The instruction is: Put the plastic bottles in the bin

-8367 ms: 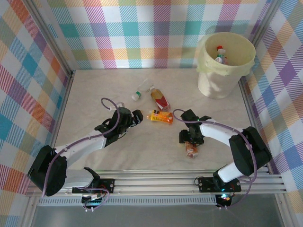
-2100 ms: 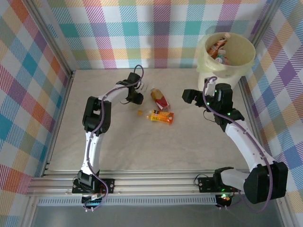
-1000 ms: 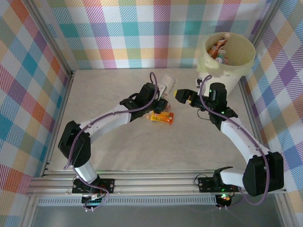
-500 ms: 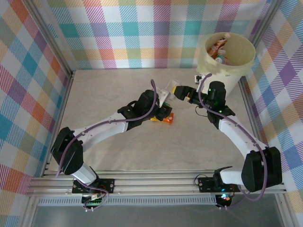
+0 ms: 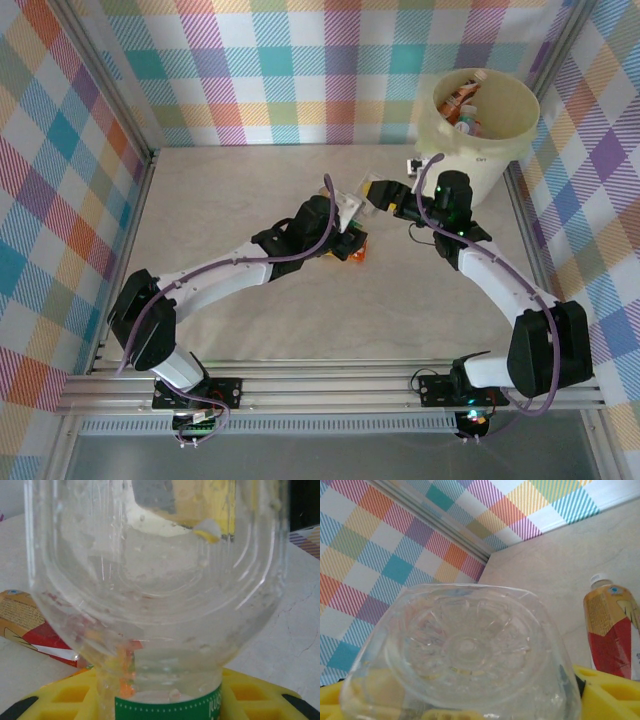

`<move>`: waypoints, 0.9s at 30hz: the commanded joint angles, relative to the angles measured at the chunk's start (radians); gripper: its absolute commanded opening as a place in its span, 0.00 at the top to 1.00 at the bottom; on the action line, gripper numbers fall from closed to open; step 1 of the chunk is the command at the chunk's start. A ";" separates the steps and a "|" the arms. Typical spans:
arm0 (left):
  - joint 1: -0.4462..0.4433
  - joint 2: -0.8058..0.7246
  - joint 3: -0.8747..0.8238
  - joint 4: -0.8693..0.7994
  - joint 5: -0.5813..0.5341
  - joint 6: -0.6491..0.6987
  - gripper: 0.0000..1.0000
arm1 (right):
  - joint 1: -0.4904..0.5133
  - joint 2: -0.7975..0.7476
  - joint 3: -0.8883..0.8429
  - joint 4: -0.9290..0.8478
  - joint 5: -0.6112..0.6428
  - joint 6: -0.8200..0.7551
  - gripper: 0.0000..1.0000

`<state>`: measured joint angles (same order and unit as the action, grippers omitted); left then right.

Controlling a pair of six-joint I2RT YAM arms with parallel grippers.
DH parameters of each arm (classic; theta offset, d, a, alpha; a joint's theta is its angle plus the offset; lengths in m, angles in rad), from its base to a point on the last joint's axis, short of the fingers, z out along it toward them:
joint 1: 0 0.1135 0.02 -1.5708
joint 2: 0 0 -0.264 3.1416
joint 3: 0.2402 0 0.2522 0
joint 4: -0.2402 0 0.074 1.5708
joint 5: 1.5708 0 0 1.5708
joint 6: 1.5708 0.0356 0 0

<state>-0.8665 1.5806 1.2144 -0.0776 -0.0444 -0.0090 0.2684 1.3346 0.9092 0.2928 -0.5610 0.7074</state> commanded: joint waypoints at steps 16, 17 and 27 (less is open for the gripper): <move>-0.032 -0.014 0.037 0.006 -0.023 0.008 0.73 | 0.000 -0.061 0.026 -0.096 0.092 -0.051 0.59; -0.032 -0.015 0.040 -0.002 -0.021 0.005 0.67 | 0.000 -0.066 0.026 -0.102 0.107 -0.054 0.60; -0.029 -0.124 -0.038 0.057 0.006 -0.003 0.14 | -0.003 -0.065 0.116 -0.218 0.231 -0.108 0.64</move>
<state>-0.8833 1.5299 1.2072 -0.0677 -0.0441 -0.0120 0.2680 1.2705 0.9592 0.1150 -0.3996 0.6479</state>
